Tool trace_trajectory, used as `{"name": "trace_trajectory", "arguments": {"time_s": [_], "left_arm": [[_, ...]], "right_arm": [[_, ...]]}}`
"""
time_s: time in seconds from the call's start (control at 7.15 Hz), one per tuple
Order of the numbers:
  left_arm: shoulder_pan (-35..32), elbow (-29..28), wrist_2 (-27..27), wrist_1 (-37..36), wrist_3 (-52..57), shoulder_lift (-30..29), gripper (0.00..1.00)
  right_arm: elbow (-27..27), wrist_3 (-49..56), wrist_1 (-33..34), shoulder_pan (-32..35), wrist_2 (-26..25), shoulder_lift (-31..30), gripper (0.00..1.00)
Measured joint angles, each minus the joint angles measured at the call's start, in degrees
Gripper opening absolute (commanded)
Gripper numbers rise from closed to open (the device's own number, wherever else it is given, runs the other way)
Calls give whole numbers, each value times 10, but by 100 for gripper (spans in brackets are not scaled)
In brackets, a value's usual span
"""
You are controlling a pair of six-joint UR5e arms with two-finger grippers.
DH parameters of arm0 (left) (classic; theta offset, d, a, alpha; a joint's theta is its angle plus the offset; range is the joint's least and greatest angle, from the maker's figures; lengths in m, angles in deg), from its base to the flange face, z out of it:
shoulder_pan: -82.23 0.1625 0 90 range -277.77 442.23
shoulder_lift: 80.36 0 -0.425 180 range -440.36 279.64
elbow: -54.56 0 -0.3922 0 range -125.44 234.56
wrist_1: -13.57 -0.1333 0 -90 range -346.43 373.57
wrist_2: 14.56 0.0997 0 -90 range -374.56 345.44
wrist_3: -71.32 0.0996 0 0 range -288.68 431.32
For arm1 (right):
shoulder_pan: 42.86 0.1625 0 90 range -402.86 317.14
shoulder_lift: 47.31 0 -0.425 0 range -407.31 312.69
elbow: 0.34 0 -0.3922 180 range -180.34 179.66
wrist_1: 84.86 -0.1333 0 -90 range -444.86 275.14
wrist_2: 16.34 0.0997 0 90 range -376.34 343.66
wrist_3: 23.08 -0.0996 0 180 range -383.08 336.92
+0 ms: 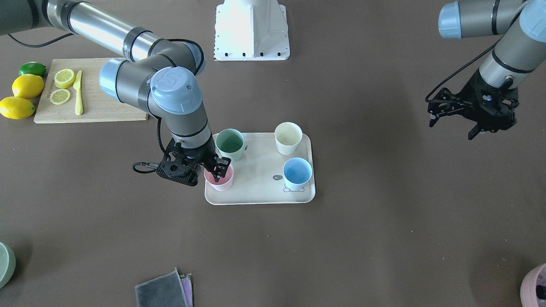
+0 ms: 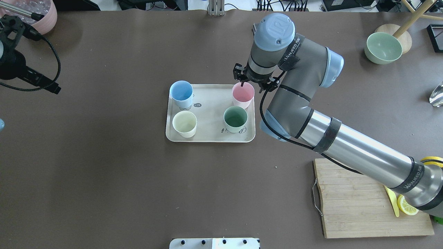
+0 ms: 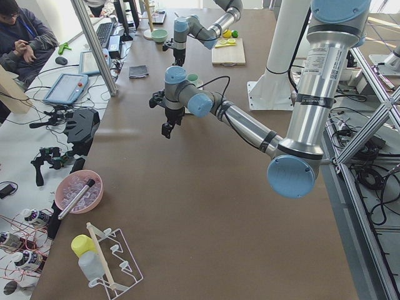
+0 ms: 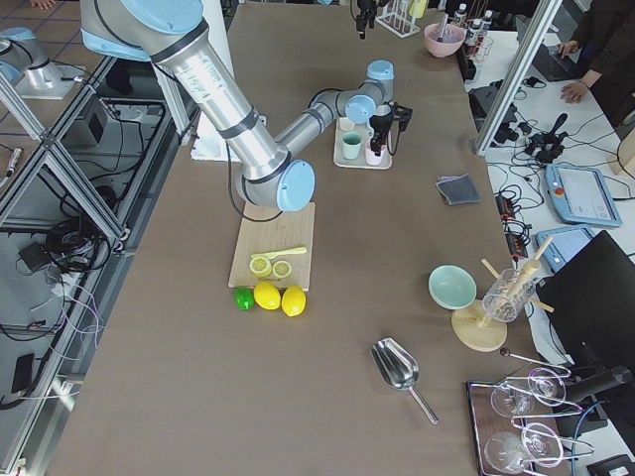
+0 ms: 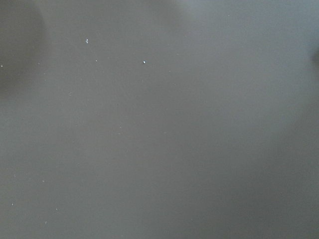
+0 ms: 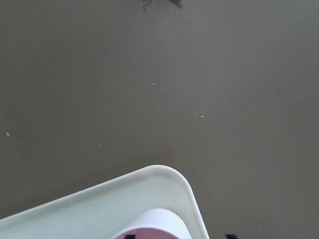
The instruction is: Place all cups on tray
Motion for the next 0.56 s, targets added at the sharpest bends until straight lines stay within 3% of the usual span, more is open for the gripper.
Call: {"name": "trace_trajectory", "arguments": {"time_s": [0.28, 0.56], "left_arm": [[-28, 0, -13, -17, 4, 1, 98], [-103, 2, -50, -57, 67, 29, 98]], "right_arm": [[35, 82, 56, 62, 52, -12, 100], [128, 259, 130, 149, 95, -94, 100]]}}
